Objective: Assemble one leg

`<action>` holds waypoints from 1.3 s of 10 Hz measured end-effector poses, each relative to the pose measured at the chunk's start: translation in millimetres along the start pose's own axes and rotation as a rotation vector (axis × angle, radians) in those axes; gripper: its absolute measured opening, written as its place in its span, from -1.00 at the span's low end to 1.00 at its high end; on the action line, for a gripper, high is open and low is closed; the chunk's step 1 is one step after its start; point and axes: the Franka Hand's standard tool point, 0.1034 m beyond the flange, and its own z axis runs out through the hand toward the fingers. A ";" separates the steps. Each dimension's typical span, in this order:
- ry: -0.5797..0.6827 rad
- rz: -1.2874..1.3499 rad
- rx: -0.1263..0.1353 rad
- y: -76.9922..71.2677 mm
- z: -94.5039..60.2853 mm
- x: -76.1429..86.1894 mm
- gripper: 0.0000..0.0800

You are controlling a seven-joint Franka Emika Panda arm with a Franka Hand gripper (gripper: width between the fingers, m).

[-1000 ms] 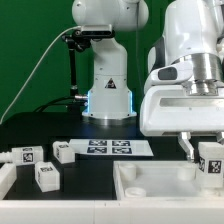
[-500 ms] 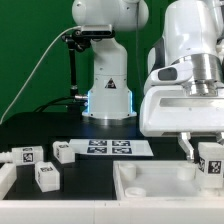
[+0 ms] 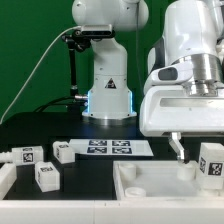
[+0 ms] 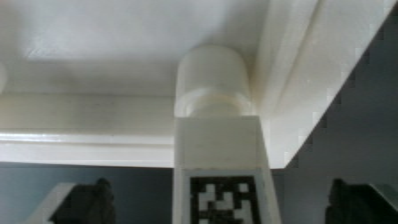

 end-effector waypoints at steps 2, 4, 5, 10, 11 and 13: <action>0.000 -0.004 0.000 0.0 0.0 0.0 0.62; -0.076 0.009 0.005 -2.0 -1.2 5.4 0.62; -0.099 0.020 0.009 0.0 -4.9 19.1 0.62; -0.493 0.080 0.024 -3.5 -0.4 21.3 0.62; -0.507 0.080 0.025 -4.1 2.0 24.7 0.62; -0.590 0.093 0.021 -5.5 -0.2 19.7 0.62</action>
Offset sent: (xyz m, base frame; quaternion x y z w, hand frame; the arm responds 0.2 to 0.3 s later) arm 0.0179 -0.0048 0.0312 -0.0345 -0.1200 0.0080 0.9921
